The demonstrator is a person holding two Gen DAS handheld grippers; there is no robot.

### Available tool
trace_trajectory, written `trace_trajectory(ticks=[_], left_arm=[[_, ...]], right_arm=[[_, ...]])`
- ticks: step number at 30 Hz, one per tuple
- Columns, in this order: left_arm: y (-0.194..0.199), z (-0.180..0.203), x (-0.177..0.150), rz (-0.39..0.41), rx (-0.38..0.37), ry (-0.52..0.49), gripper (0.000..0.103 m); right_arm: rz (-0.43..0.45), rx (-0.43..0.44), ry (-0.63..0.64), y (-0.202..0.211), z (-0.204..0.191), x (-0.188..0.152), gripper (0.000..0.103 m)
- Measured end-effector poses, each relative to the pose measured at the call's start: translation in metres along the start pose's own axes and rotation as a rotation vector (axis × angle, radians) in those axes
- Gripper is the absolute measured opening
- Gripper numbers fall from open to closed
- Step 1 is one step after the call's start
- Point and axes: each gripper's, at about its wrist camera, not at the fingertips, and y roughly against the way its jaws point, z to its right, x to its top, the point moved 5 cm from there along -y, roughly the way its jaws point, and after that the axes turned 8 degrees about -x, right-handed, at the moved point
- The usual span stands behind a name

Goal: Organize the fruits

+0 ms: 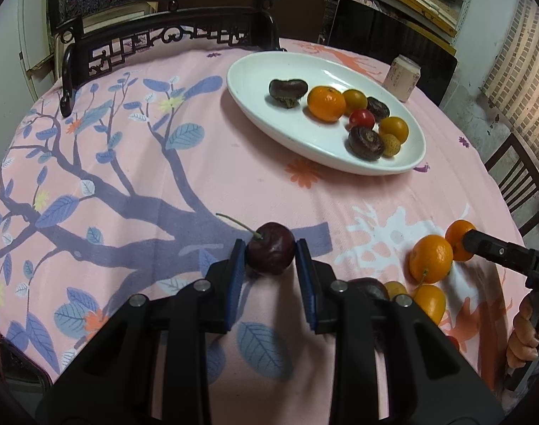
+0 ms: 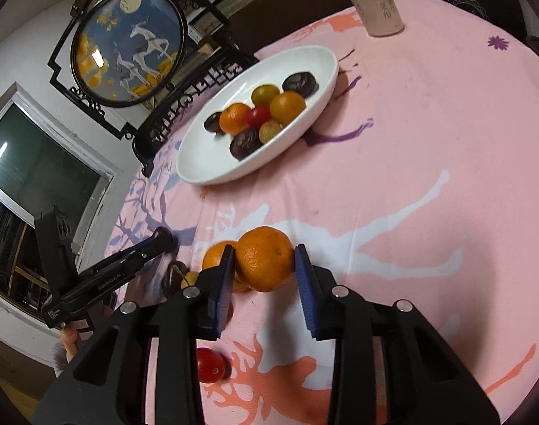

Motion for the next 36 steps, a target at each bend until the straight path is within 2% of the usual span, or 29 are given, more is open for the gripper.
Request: trace_trajectory(ticks=[3, 6, 12, 17, 22, 23, 24, 29, 32, 36], left_arm=[[0.006, 0.001, 0.004, 0.021, -0.012, 0.004, 0.029], [0.013, 0.006, 0.014, 0.051, -0.015, 0.001, 0.029], [0.006, 0.023, 0.064, 0.076, -0.016, -0.017, 0.029], [-0.027, 0.032, 0.097, 0.061, -0.051, 0.017, 0.029], [-0.058, 0.023, 0.099, 0.017, -0.048, 0.047, 0.030], [-0.061, 0.021, 0.098, 0.008, -0.049, 0.053, 0.034], [-0.063, 0.019, 0.097, 0.007, -0.055, 0.058, 0.034], [-0.052, 0.019, 0.098, 0.040, -0.074, 0.060, 0.056], [-0.044, 0.023, 0.094, 0.057, -0.059, 0.045, 0.062], [-0.036, 0.018, 0.082, 0.051, -0.048, 0.054, 0.064]], right_arm=[[0.012, -0.004, -0.011, 0.002, 0.002, 0.002, 0.034], [0.061, -0.004, -0.017, 0.010, 0.000, 0.012, 0.034], [0.090, 0.018, -0.003, 0.009, -0.024, 0.053, 0.035], [0.047, 0.008, 0.039, -0.028, -0.051, 0.076, 0.035], [0.011, 0.031, 0.043, -0.063, -0.061, 0.085, 0.037], [-0.012, 0.033, 0.045, -0.068, -0.060, 0.084, 0.037], [-0.023, 0.032, 0.047, -0.070, -0.060, 0.082, 0.037], [0.003, 0.044, 0.033, -0.058, -0.055, 0.082, 0.038], [0.029, 0.045, 0.035, -0.047, -0.055, 0.081, 0.040], [0.052, 0.027, 0.059, -0.030, -0.052, 0.070, 0.040]])
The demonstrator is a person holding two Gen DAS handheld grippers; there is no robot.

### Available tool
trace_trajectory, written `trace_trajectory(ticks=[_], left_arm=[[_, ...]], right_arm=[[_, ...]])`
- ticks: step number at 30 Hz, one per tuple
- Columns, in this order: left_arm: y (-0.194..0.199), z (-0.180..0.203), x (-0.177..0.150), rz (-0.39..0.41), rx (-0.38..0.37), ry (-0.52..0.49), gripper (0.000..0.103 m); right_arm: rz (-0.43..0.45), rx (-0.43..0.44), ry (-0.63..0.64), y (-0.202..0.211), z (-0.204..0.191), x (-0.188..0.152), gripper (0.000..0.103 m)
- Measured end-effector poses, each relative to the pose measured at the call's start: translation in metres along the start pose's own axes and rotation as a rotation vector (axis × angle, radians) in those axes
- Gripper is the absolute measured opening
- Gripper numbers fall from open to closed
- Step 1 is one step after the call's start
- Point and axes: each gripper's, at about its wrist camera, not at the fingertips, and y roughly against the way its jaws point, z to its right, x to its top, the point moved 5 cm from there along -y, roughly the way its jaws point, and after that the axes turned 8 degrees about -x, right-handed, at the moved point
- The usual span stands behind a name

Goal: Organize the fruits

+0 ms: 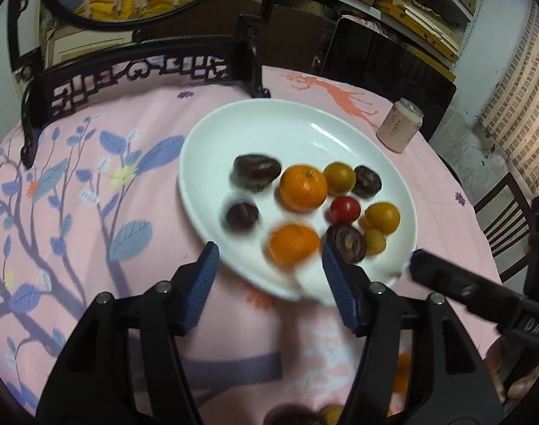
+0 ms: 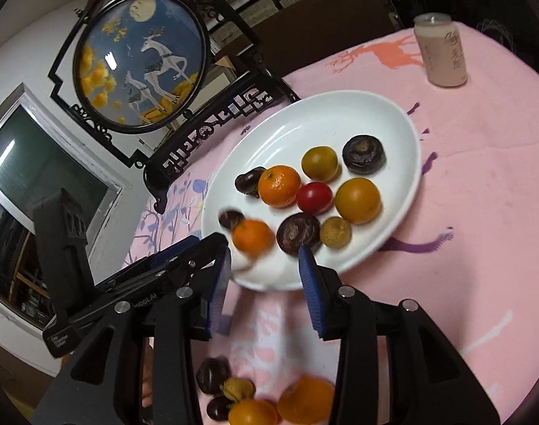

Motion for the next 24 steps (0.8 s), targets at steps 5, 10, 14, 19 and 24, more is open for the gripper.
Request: trace_trajectory(ticks=[5, 10, 14, 19, 24], left_arm=[[0.011, -0.019, -0.018, -0.010, 0.027, 0.048, 0.067], [0.029, -0.027, -0.040, -0.012, 0.041, 0.065, 0.074], [0.045, -0.021, -0.057, -0.003, 0.040, 0.043, 0.079], [0.057, -0.005, -0.079, -0.027, 0.013, -0.014, 0.083], [0.057, 0.008, -0.094, -0.058, -0.006, -0.062, 0.086]], right_arm=[[0.004, -0.004, -0.011, 0.020, 0.014, -0.020, 0.041], [-0.020, -0.020, -0.023, 0.029, 0.025, -0.045, 0.048], [-0.026, -0.019, -0.012, 0.037, 0.024, -0.059, 0.049], [-0.022, -0.006, 0.001, 0.046, 0.023, -0.072, 0.055], [-0.029, -0.004, -0.024, 0.047, 0.028, -0.073, 0.055]])
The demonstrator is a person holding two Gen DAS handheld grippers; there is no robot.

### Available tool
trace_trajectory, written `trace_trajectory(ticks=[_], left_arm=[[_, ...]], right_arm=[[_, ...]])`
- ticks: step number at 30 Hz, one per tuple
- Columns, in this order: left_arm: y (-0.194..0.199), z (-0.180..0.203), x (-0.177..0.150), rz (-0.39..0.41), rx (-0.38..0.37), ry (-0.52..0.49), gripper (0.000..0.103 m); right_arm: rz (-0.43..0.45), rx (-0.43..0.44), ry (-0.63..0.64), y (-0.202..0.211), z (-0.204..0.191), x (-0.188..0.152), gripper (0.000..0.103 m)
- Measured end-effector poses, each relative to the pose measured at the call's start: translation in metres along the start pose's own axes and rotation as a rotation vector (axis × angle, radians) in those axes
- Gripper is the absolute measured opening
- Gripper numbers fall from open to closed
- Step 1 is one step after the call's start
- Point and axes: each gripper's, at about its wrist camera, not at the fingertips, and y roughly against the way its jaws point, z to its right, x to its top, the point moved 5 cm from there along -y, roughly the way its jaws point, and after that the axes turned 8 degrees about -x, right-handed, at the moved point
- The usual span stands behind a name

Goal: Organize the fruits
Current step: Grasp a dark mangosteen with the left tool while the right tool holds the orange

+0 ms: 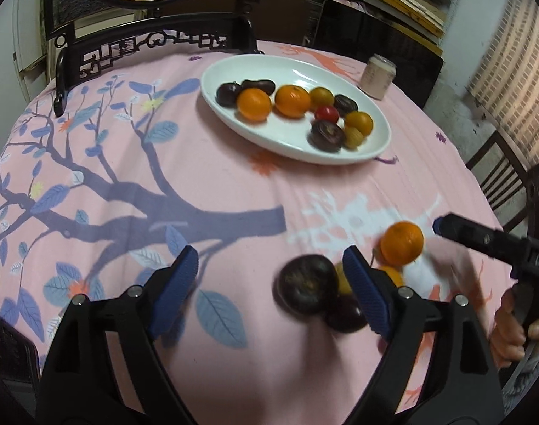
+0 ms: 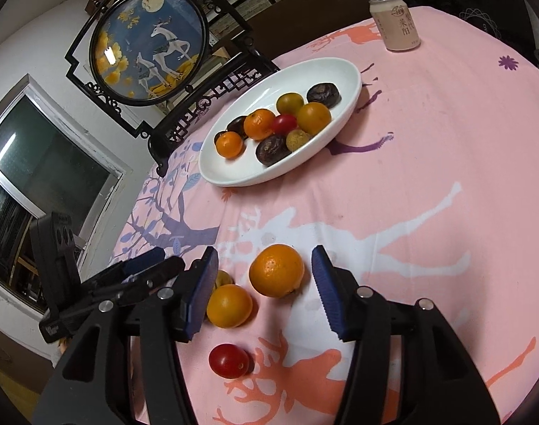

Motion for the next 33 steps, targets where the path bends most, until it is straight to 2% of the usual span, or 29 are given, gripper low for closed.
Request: trace_trajectory(ticks=[6, 12, 16, 19, 23, 27, 33], left_arm=[[-0.005, -0.002, -0.007, -0.040, -0.038, 0.027, 0.086], [-0.011, 0.006, -0.015, -0.080, -0.038, -0.013, 0.086], [-0.014, -0.003, -0.015, -0.084, 0.035, -0.018, 0.087], [-0.007, -0.027, -0.008, -0.044, 0.112, 0.044, 0.087], [0.002, -0.038, -0.003, -0.005, 0.088, 0.100, 0.085], [-0.001, -0.029, -0.002, -0.014, 0.037, 0.086, 0.084], [-0.007, -0.016, -0.006, -0.024, 0.006, 0.062, 0.084]], right_arm=[[-0.009, 0.002, -0.025, -0.001, 0.004, 0.001, 0.055], [-0.011, -0.003, -0.025, -0.002, 0.004, 0.001, 0.055], [-0.012, -0.003, -0.028, -0.001, 0.005, 0.001, 0.055], [-0.011, 0.001, -0.030, 0.000, 0.005, 0.001, 0.055], [-0.011, 0.005, -0.024, 0.000, 0.003, 0.000, 0.055], [-0.021, 0.008, -0.012, -0.001, 0.001, -0.001, 0.055], [-0.046, 0.003, -0.007, -0.007, 0.000, -0.004, 0.055]])
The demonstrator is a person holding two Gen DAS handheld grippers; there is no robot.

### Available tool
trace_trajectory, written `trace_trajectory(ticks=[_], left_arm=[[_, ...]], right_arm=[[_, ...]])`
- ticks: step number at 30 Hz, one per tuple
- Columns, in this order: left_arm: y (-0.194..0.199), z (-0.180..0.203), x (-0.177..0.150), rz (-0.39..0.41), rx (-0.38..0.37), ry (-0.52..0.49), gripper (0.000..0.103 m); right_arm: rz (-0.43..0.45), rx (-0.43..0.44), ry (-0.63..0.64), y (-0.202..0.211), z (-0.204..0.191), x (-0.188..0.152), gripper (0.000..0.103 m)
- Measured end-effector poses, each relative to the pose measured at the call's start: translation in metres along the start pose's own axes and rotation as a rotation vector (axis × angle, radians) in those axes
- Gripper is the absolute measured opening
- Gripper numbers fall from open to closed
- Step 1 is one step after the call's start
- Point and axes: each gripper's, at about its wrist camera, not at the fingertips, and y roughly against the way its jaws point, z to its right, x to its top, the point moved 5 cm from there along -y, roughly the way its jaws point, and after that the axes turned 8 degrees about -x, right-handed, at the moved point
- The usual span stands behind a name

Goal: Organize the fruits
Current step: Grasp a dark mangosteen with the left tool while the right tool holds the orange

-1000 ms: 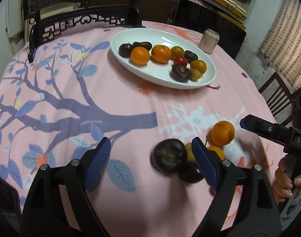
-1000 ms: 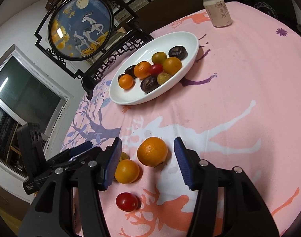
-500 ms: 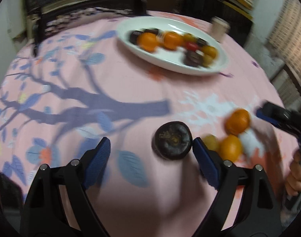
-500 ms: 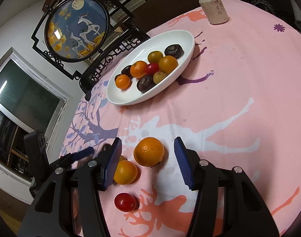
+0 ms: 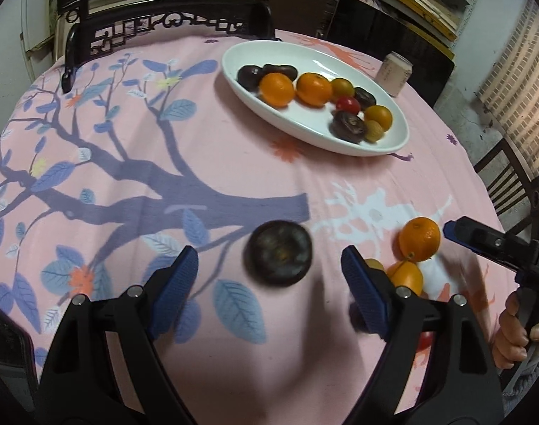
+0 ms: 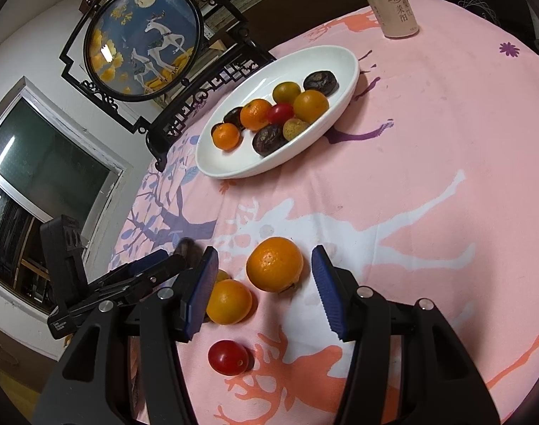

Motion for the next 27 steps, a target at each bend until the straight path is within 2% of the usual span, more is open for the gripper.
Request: trace_trajectory(ticks=[6, 18, 20, 23, 27], left_arm=[[-0.001, 0.005, 0.002, 0.013, 0.005, -0.012, 0.084], [-0.014, 0.013, 0.003, -0.018, 0.012, -0.041, 0.081], [-0.017, 0.013, 0.003, -0.024, 0.011, -0.040, 0.072], [-0.021, 0.011, 0.004, -0.027, 0.018, -0.037, 0.059], [-0.023, 0.011, 0.006, -0.018, 0.026, -0.044, 0.050]], right_arm=[[-0.028, -0.011, 0.004, -0.009, -0.001, -0.003, 0.055], [-0.067, -0.019, -0.007, -0.027, -0.002, -0.006, 0.055], [-0.057, -0.025, -0.001, -0.027, -0.003, -0.006, 0.054], [-0.052, -0.027, 0.001, -0.027, -0.002, -0.006, 0.043], [-0.049, -0.027, 0.003, -0.027, -0.002, -0.006, 0.041]])
